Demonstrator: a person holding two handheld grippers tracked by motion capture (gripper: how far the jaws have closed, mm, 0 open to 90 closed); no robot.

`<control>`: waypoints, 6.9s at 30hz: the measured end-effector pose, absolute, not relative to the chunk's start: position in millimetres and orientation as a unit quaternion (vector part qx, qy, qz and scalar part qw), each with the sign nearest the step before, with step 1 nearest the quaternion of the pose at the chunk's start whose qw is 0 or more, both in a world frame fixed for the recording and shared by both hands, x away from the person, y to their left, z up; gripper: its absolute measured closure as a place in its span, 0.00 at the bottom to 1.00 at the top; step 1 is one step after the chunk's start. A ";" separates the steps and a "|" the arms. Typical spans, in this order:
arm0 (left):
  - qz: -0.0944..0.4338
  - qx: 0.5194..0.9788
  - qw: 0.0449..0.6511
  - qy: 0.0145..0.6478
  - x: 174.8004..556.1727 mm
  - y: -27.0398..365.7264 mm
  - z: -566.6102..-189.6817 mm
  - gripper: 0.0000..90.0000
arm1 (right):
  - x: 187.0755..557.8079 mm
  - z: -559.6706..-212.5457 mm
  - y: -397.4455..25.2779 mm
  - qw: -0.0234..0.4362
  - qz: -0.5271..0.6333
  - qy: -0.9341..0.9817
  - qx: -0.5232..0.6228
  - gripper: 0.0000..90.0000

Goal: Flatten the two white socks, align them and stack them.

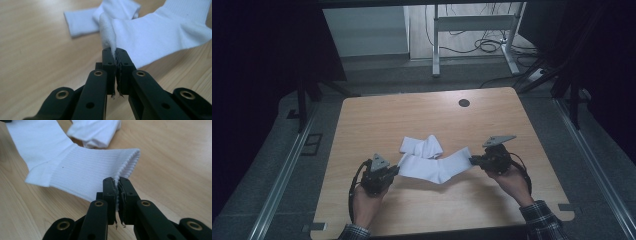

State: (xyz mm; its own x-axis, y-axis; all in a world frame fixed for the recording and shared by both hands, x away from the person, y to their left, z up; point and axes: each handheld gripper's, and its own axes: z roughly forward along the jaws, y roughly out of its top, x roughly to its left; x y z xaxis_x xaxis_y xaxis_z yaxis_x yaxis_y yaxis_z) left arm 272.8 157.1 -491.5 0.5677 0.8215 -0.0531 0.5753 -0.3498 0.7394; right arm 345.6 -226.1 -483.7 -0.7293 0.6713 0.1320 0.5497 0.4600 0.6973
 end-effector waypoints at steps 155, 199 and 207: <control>0.188 0.761 0.363 0.504 349.6 192.0 -537.1 0.56 | 375.0 -512.9 -262.8 0.135 0.355 0.828 0.413 0.49; 0.169 0.775 0.355 0.495 351.1 180.2 -537.0 0.95 | 442.5 -523.7 -166.5 0.143 0.340 0.843 0.391 0.90; 0.181 0.772 0.378 0.479 343.3 176.4 -517.9 0.95 | 429.8 -499.8 -178.1 0.144 0.367 0.836 0.382 0.90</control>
